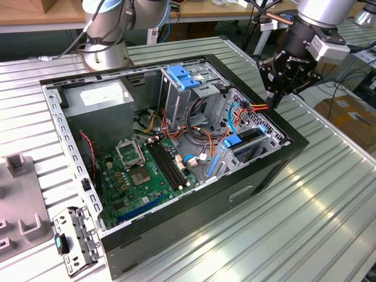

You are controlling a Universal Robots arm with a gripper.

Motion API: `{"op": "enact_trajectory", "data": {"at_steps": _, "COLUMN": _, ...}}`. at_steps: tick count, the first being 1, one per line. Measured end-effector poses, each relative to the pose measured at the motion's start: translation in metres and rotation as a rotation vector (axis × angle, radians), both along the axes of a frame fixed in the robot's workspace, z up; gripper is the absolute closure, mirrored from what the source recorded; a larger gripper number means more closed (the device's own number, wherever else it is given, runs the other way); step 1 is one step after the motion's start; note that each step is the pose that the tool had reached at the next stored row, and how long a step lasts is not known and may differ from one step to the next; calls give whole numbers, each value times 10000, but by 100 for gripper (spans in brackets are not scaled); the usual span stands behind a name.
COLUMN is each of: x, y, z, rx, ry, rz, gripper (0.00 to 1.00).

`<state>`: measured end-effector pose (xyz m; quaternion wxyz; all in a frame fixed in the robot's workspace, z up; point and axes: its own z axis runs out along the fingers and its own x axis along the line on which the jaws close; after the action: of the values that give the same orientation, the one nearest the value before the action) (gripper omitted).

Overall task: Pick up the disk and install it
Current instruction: 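Insert the first disk wire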

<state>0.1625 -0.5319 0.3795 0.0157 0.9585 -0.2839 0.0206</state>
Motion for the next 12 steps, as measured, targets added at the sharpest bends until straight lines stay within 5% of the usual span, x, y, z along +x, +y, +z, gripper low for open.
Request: {"op": "enact_trajectory", "data": {"at_steps": 12, "x": -53, "y": 0, "z": 0, "rx": -1, "ry": -1, "rz": -91, "gripper": 84}}
